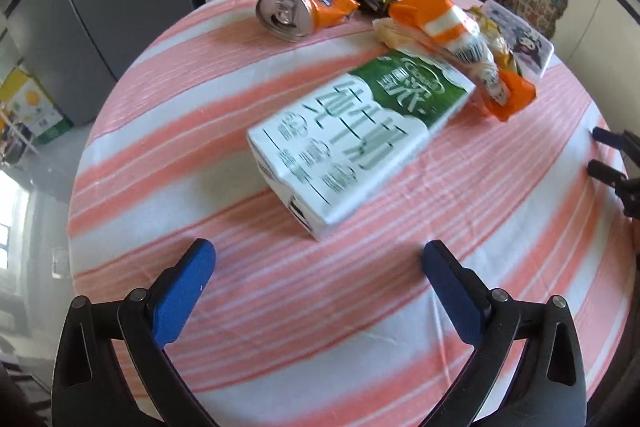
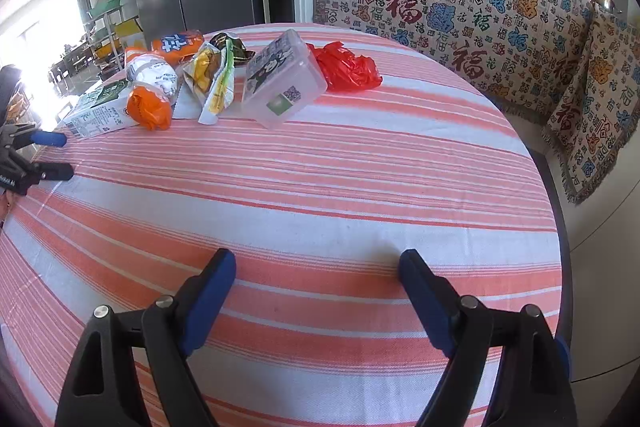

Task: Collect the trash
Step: 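Return both open tools to the table toward the milk carton, then grasp the white-green milk carton with the left tool while the right tool grasps the orange-wrapped bread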

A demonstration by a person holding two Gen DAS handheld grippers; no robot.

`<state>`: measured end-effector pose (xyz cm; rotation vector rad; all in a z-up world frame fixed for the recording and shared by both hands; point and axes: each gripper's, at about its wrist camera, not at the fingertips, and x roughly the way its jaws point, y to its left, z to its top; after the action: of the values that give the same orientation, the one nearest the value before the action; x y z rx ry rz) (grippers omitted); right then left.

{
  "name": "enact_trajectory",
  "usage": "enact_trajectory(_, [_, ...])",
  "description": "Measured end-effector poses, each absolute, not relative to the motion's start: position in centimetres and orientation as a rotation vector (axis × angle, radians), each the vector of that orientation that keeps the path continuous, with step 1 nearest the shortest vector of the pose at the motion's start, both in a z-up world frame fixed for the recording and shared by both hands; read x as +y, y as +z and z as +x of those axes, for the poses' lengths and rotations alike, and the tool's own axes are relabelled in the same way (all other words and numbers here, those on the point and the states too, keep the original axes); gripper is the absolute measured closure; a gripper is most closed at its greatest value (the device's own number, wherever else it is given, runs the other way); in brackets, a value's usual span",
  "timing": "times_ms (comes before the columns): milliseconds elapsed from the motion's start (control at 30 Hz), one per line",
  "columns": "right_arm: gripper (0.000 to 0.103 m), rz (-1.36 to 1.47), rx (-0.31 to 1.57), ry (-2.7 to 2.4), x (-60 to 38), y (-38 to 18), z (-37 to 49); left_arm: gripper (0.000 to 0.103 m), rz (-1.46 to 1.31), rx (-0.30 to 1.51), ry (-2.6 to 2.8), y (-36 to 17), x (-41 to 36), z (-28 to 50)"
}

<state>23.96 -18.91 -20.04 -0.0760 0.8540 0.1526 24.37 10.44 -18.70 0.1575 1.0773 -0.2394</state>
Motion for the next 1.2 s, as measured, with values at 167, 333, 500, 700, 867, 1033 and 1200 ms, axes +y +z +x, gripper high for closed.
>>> enact_trajectory(167, [0.017,-0.075,0.854,0.153,-18.9,-20.0,24.0,0.001,0.237,1.004,-0.274,-18.4,10.1,25.9])
enact_trajectory(333, [0.016,-0.075,0.854,0.153,-18.9,-20.0,24.0,0.001,0.305,0.938,-0.298,-18.0,8.6,27.0])
enact_trajectory(500, [0.016,-0.075,0.853,0.152,-18.9,-20.1,24.0,0.023,0.258,0.94,-0.365,-17.4,6.8,27.4])
enact_trajectory(700, [0.016,-0.075,0.853,0.152,-18.9,-20.1,24.0,0.024,0.154,1.013,-0.532,-16.5,5.6,23.3])
enact_trajectory(867, [0.016,-0.076,0.853,0.151,-18.9,-20.1,24.1,0.006,0.251,0.996,-0.531,-16.5,2.7,20.8])
enact_trajectory(1033, [0.016,-0.075,0.853,0.151,-18.9,-20.0,24.0,0.006,0.224,0.957,-0.401,-17.1,2.4,22.7])
enact_trajectory(1200, [0.016,-0.075,0.852,0.151,-18.9,-20.1,24.1,0.053,0.12,0.962,-0.294,-17.0,3.2,22.3])
